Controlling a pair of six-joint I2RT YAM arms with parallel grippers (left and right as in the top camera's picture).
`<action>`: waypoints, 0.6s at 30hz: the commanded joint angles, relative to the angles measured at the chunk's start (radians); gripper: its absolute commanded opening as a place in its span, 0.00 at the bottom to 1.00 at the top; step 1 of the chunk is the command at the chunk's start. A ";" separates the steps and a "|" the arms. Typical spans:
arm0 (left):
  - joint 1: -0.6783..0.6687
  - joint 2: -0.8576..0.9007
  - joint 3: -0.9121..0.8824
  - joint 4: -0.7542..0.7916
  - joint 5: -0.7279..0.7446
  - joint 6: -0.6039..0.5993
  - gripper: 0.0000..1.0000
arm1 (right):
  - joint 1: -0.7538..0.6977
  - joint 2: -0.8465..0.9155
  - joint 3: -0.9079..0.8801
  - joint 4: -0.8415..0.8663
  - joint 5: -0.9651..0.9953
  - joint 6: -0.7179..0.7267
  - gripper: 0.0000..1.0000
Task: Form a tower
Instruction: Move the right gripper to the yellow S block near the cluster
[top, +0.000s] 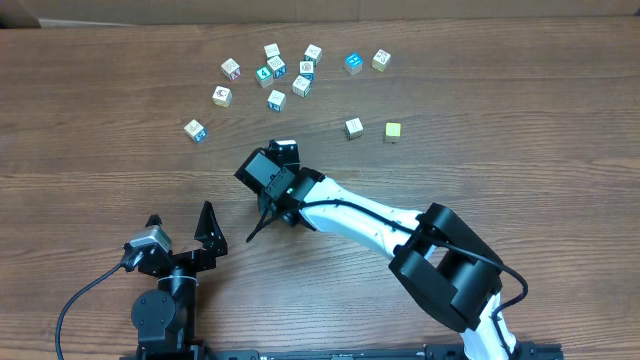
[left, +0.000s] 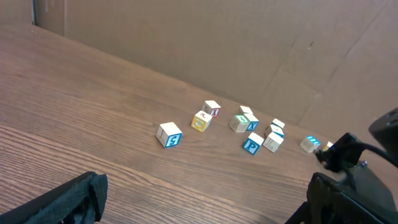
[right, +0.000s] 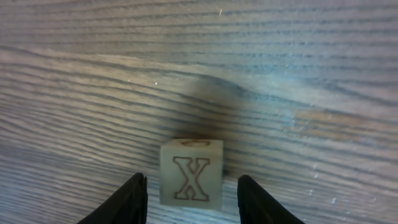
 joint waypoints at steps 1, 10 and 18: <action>-0.003 -0.008 -0.003 0.002 0.005 -0.006 0.99 | -0.043 -0.026 0.132 -0.077 0.021 -0.109 0.45; -0.003 -0.008 -0.003 0.002 0.005 -0.006 0.99 | -0.221 -0.036 0.307 -0.309 0.002 -0.236 0.51; -0.003 -0.008 -0.003 0.002 0.005 -0.006 1.00 | -0.407 -0.019 0.281 -0.369 -0.018 -0.266 0.53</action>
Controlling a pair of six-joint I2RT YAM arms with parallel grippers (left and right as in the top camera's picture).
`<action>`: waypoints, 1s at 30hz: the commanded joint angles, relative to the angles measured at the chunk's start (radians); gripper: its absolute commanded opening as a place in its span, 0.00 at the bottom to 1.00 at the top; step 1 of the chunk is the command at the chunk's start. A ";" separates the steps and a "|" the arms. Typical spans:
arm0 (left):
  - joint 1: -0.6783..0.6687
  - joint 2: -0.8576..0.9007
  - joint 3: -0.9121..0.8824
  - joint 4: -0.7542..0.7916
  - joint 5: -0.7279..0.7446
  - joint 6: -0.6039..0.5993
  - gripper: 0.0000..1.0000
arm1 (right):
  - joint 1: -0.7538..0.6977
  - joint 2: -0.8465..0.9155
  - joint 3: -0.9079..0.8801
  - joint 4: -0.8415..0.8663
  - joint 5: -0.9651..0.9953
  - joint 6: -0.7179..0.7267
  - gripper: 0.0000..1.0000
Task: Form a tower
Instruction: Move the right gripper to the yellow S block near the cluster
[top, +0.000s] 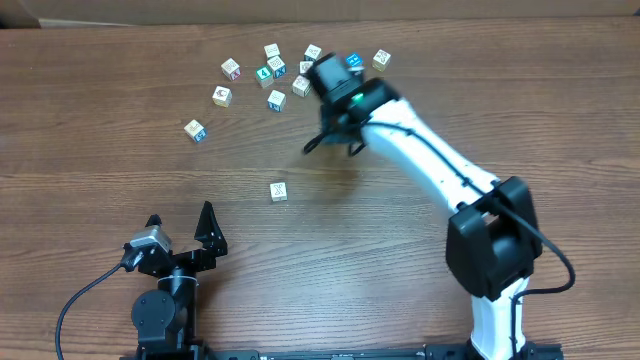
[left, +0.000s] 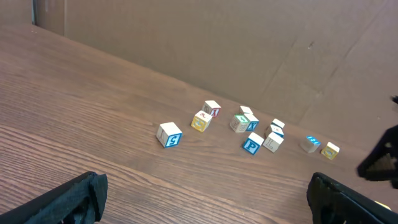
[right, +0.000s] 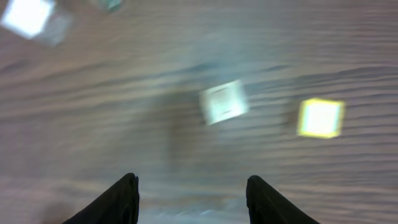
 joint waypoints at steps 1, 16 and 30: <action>-0.003 -0.008 -0.003 0.002 0.005 -0.006 1.00 | -0.080 -0.002 -0.022 0.001 -0.016 -0.029 0.53; -0.003 -0.008 -0.003 0.002 0.005 -0.006 1.00 | -0.248 0.002 -0.167 0.145 -0.109 -0.029 0.57; -0.003 -0.008 -0.003 0.002 0.005 -0.006 0.99 | -0.248 0.002 -0.276 0.304 -0.067 -0.029 0.57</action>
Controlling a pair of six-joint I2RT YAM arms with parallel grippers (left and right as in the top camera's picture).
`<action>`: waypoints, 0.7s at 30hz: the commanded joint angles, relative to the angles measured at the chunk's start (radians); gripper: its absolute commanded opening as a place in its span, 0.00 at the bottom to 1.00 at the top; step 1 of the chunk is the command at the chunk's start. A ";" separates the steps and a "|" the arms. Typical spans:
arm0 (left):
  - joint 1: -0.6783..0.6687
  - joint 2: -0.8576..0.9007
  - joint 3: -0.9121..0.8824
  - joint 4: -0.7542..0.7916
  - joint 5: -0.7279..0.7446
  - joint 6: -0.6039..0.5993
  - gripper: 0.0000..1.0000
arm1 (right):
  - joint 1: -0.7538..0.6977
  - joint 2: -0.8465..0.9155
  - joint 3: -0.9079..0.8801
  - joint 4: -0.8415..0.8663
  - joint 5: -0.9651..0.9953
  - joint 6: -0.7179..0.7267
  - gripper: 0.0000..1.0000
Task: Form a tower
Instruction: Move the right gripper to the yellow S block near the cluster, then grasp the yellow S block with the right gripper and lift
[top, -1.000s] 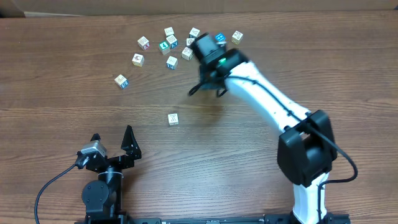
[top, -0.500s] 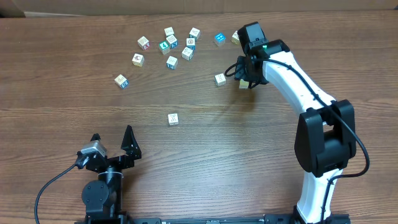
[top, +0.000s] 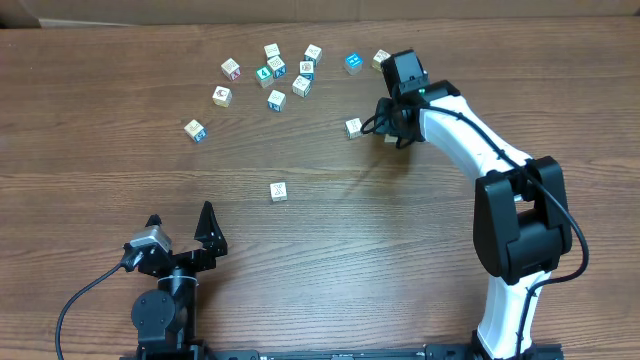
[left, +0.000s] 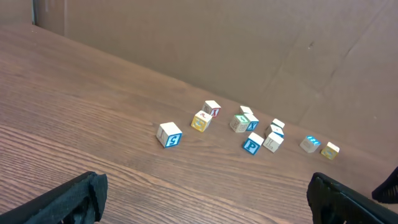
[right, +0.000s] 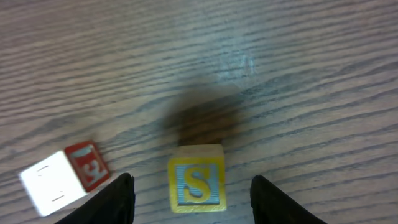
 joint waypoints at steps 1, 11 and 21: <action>-0.003 -0.008 -0.003 0.002 0.005 -0.006 1.00 | 0.003 0.000 -0.027 0.034 0.029 -0.004 0.57; -0.003 -0.008 -0.003 0.002 0.005 -0.006 1.00 | 0.003 0.000 -0.045 0.057 0.029 -0.003 0.48; -0.003 -0.008 -0.003 0.002 0.005 -0.006 0.99 | 0.003 0.000 -0.088 0.121 0.032 -0.003 0.38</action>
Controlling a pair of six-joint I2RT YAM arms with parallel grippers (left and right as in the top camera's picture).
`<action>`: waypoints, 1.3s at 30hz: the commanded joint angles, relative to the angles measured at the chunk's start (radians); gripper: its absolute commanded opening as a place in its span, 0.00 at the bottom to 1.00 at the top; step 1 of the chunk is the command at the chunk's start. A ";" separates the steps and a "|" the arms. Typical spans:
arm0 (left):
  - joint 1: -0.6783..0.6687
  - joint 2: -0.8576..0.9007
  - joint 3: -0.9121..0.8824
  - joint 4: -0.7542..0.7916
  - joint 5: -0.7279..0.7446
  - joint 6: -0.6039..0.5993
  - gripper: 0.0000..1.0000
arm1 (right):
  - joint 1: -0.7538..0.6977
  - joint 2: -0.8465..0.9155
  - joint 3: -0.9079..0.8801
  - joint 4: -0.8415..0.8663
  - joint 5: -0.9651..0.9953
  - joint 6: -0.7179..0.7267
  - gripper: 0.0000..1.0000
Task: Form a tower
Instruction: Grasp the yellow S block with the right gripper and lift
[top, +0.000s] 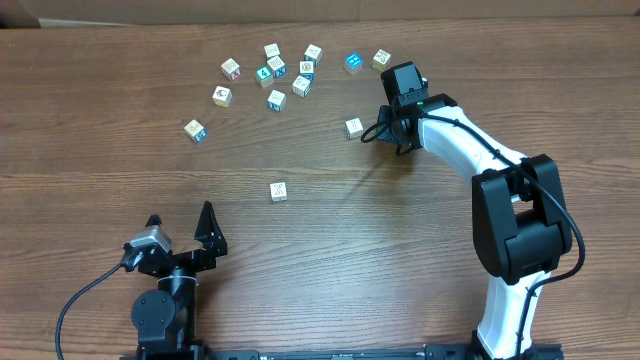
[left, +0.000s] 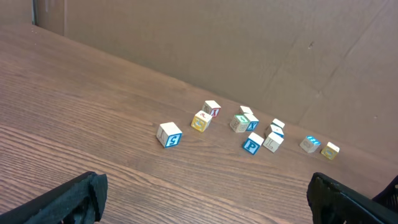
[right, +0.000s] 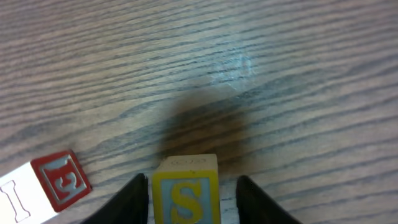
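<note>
A yellow block with a blue-framed S (right: 185, 186) sits on the wood table between the fingers of my right gripper (right: 193, 202). That gripper is open: the left finger is close to the block and a gap shows on the right. In the overhead view the right gripper (top: 392, 128) hides this block. A pale X block (top: 279, 191) lies alone mid-table. My left gripper (top: 180, 222) stands open and empty near the front edge.
A white block with a red letter face (right: 53, 180) lies just left of the S block, also the block (top: 353, 127) overhead. Several more letter blocks (top: 275, 70) are scattered at the back, seen too in the left wrist view (left: 249, 127). Cardboard wall behind.
My right gripper has come lower onto the yellow S block, and its fingers stand closer together on either side of it. The left arm and the other blocks have not moved.
My right gripper first stood open around the X block at mid-table. Then it was away near the back cluster, with the X block left lying alone. Then it hung open above the yellow S block, and now it straddles that block.
</note>
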 joint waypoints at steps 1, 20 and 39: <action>-0.003 -0.008 -0.003 0.002 0.005 -0.006 0.99 | 0.003 0.000 -0.005 -0.001 0.011 -0.005 0.35; -0.003 -0.008 -0.003 0.002 0.005 -0.006 0.99 | 0.011 -0.189 -0.002 -0.021 0.003 -0.006 0.18; -0.003 -0.008 -0.003 0.002 0.005 -0.006 1.00 | 0.135 -0.460 -0.002 -0.175 -0.135 -0.005 0.04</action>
